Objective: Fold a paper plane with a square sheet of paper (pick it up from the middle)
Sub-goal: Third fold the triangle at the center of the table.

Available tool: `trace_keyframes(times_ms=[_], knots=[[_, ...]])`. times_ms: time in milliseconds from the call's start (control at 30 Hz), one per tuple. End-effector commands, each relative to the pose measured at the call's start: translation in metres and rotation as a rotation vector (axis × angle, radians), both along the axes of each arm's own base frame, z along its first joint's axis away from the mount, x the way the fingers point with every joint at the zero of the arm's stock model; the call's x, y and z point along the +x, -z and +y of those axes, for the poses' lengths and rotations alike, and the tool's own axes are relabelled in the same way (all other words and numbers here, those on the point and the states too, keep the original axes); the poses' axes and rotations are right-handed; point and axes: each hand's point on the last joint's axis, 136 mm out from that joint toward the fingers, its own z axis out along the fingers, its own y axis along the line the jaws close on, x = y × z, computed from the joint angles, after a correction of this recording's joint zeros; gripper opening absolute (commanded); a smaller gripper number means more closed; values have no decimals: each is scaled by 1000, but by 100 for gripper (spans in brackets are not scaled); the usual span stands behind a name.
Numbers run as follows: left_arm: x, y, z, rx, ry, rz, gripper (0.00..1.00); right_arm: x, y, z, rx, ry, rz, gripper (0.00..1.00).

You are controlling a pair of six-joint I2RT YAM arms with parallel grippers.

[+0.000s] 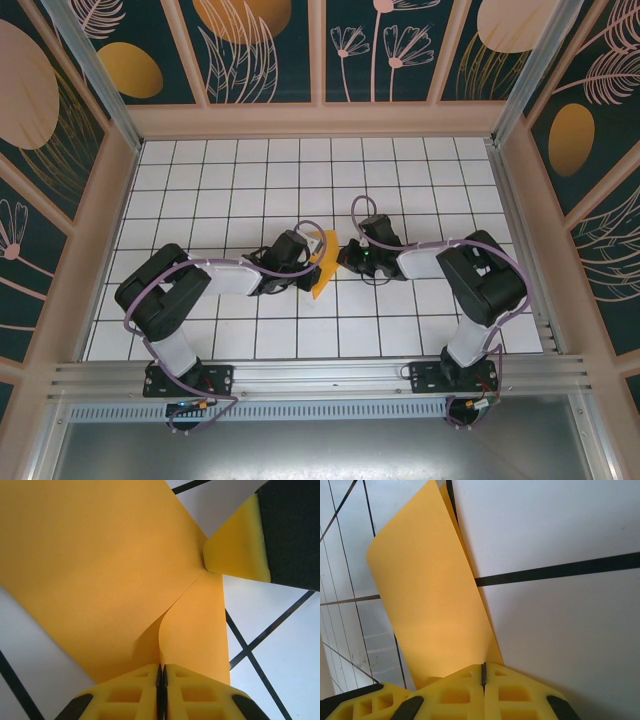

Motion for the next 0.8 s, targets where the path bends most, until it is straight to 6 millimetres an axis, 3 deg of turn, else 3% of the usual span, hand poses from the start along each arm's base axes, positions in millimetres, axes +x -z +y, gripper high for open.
trace_keyframes(times_ms=[0, 100, 200, 400, 633, 700, 767], knots=[[-15, 28, 22, 126, -1, 68, 14, 3, -1, -4, -37, 4, 1, 1], [-15, 29, 23, 129, -3, 70, 14, 10, -25, 2, 3, -5, -48, 2], [-18, 30, 23, 125, -1, 76, 14, 13, -34, 9, 35, -29, -62, 2], [-16, 28, 23, 127, -1, 73, 14, 3, -10, 14, 71, -41, 13, 2], [-14, 19, 20, 112, 0, 60, 18, -5, 27, -3, -15, 8, 76, 2], [-12, 13, 19, 104, -7, 58, 24, -6, 30, -5, -30, 12, 84, 2], [-6, -11, 13, 59, -26, 21, 37, -8, 31, -7, -32, 23, 89, 2]])
